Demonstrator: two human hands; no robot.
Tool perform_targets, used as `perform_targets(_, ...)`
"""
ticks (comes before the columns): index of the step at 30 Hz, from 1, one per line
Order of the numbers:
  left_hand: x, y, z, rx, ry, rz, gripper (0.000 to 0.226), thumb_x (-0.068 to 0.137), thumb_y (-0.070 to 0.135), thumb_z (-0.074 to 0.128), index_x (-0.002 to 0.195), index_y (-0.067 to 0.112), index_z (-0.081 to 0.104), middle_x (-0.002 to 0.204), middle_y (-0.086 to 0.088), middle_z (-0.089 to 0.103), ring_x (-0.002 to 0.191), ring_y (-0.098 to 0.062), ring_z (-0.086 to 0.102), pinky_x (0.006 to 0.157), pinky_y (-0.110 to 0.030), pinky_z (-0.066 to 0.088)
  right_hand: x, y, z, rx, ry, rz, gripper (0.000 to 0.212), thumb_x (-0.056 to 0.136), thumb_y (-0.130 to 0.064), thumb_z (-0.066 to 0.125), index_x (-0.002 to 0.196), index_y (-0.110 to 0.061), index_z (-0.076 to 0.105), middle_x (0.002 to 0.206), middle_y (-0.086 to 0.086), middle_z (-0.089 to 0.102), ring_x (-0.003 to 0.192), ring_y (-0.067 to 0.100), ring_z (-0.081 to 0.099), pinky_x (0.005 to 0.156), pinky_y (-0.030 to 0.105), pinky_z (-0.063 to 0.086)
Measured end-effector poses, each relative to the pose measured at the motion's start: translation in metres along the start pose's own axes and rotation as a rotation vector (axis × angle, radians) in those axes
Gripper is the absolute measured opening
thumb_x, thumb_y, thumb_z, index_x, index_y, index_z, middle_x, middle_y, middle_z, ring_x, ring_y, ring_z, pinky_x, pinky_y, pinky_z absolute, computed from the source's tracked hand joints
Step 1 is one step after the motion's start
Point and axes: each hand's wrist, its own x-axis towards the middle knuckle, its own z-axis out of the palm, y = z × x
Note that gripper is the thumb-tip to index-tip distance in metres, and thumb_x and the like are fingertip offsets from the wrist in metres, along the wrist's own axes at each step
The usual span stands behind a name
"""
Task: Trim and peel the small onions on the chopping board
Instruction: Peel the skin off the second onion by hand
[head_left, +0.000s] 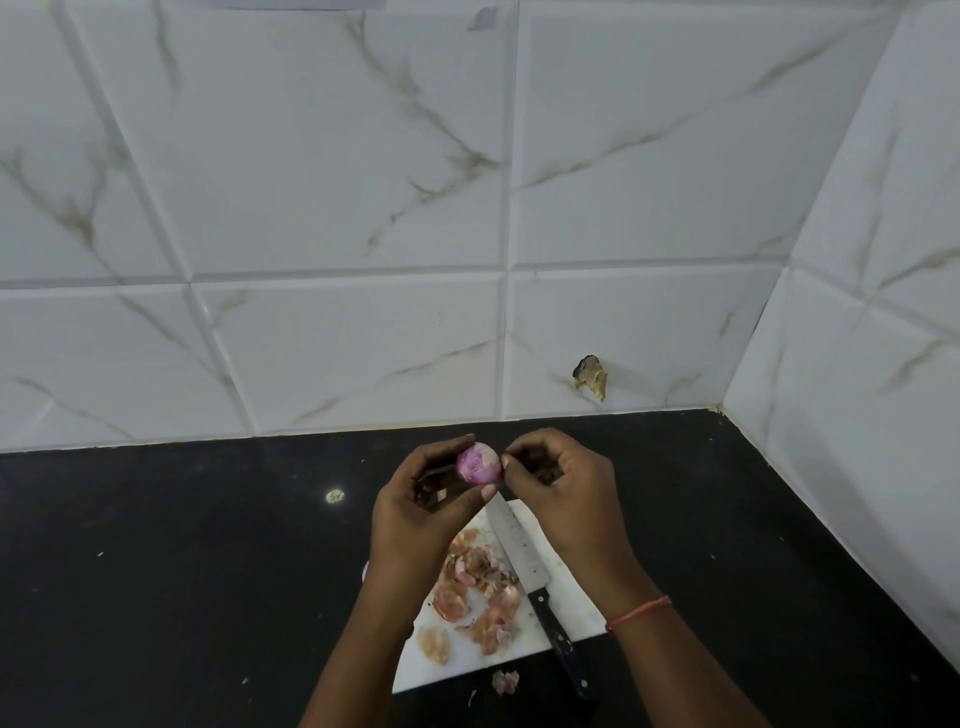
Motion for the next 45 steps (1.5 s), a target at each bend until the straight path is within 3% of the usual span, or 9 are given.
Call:
perform_targets(9,0.001,0.004,0.001,-0.023,0.041,-0.001,0.048,0.069,0.004,0.085,0.112,0.019,0.072,0.107,0.003,0.076,0.103,-0.015,0.072,0.092,-0.047,0.059,-0.006,-0.005,-0.003,0.063,-0.065,-0.023,0.013,0.083,-0.01,0.075,0.095,-0.013,0.076,0.086,-0.008,0.074,0.083,0.004,0.07,0.074,0.019,0.056)
perform_targets(13,0.001,0.005,0.001,-0.015,0.038,0.016,0.052,0.063,0.02,0.084,0.114,0.018,0.071,0.108,0.003,0.076,0.104,-0.016,0.071,0.09,-0.042,0.06,-0.005,-0.006,-0.003,0.069,-0.051,-0.052,0.011,0.083,-0.006,0.074,0.093,-0.009,0.076,0.083,-0.005,0.074,0.08,0.007,0.071,0.073,0.023,0.058)
perform_targets(17,-0.001,0.007,0.0,-0.011,0.029,0.017,0.052,0.064,0.016,0.084,0.114,0.015,0.071,0.107,0.003,0.076,0.103,-0.014,0.072,0.091,-0.036,0.06,-0.004,-0.008,-0.003,0.06,-0.026,-0.07,0.009,0.082,-0.003,0.073,0.087,-0.009,0.076,0.079,-0.005,0.074,0.077,0.009,0.071,0.072,0.026,0.059)
perform_targets(20,-0.001,0.006,0.0,-0.006,0.015,0.012,0.049,0.068,0.007,0.085,0.114,0.016,0.071,0.108,0.003,0.076,0.103,-0.015,0.072,0.09,-0.039,0.06,-0.003,-0.007,-0.002,0.051,-0.009,-0.084,0.009,0.082,-0.003,0.073,0.086,-0.011,0.075,0.078,-0.007,0.073,0.076,0.009,0.07,0.07,0.025,0.059)
perform_targets(24,-0.003,0.009,0.001,-0.038,0.014,0.004,0.051,0.064,0.017,0.083,0.114,0.016,0.071,0.107,0.002,0.077,0.102,-0.016,0.072,0.088,-0.043,0.06,-0.005,-0.004,0.001,0.098,0.04,-0.025,0.017,0.088,0.0,0.064,0.099,-0.013,0.07,0.088,-0.008,0.072,0.084,0.004,0.07,0.075,0.019,0.056)
perform_targets(28,-0.003,0.009,0.001,-0.051,0.038,0.011,0.052,0.063,0.019,0.084,0.113,0.017,0.071,0.107,0.001,0.077,0.102,-0.017,0.072,0.087,-0.045,0.06,-0.009,-0.005,-0.001,0.149,-0.021,-0.057,0.012,0.091,-0.007,0.064,0.099,-0.012,0.072,0.09,-0.006,0.073,0.086,0.008,0.071,0.076,0.022,0.057)
perform_targets(35,-0.005,0.007,0.003,-0.01,0.077,0.03,0.046,0.069,0.004,0.085,0.111,0.018,0.071,0.107,0.001,0.076,0.102,-0.016,0.072,0.09,-0.048,0.06,-0.014,-0.006,0.001,0.027,-0.022,-0.121,0.009,0.089,-0.013,0.069,0.097,-0.013,0.071,0.091,-0.009,0.07,0.088,0.01,0.068,0.076,0.029,0.058)
perform_targets(40,-0.009,0.008,0.003,0.013,0.077,0.046,0.046,0.071,0.007,0.086,0.113,0.018,0.071,0.108,-0.001,0.076,0.103,-0.019,0.072,0.089,-0.053,0.059,-0.01,-0.007,-0.004,-0.182,-0.138,-0.16,0.006,0.094,-0.022,0.06,0.099,-0.023,0.062,0.096,-0.013,0.06,0.091,0.005,0.06,0.075,0.026,0.055)
perform_targets(45,-0.013,0.01,0.0,0.037,0.025,0.048,0.045,0.074,0.002,0.084,0.114,0.018,0.07,0.109,0.002,0.075,0.104,-0.017,0.072,0.091,-0.047,0.059,-0.007,-0.01,-0.008,-0.26,-0.233,-0.113,0.007,0.095,-0.025,0.056,0.102,-0.022,0.057,0.099,-0.011,0.055,0.091,0.003,0.056,0.077,0.025,0.053)
